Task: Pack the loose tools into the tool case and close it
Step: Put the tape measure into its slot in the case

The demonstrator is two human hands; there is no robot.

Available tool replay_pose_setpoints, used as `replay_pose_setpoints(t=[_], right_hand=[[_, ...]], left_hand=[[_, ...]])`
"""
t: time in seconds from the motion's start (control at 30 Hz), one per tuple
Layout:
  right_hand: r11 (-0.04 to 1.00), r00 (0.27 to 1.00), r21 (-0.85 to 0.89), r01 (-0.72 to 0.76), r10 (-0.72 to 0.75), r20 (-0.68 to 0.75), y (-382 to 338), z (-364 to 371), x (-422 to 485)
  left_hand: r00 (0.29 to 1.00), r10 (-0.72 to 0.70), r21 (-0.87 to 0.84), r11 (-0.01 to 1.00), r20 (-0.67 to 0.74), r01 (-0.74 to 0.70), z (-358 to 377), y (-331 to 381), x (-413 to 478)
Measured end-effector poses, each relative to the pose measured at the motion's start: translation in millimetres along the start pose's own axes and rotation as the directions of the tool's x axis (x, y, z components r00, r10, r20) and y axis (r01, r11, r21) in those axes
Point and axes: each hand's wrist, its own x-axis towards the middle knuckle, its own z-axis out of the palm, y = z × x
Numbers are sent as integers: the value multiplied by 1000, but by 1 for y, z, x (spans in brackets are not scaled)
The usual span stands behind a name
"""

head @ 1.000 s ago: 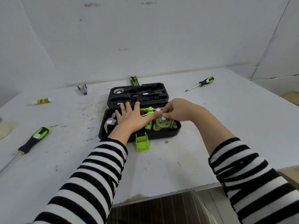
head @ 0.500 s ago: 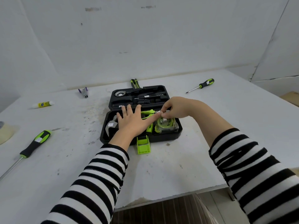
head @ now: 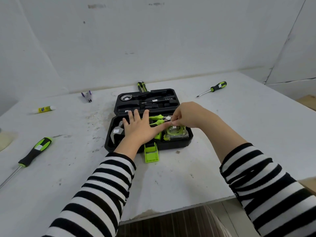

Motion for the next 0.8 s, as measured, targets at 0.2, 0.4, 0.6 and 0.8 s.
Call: replay_pose_setpoints(t=[0.2, 0.4, 0.6, 0.8], right_hand=[[997, 1000, 76, -19, 20, -4, 4, 8, 1], [959, 995, 281, -29, 2, 97, 23, 6, -6], [966, 976, 245, -80, 26, 214, 18, -5, -12], [962, 966, -247, -114, 166, 200, -13, -12, 0]], left_hand=[[999, -3, -21, 1000, 45, 4, -4, 1, -1], [972, 13, -64, 998, 233, 2, -20, 1, -4], [958, -9, -16, 1000, 287, 14, -24, 5, -4], [954, -43, 15, 999, 297, 41, -27, 9, -1]])
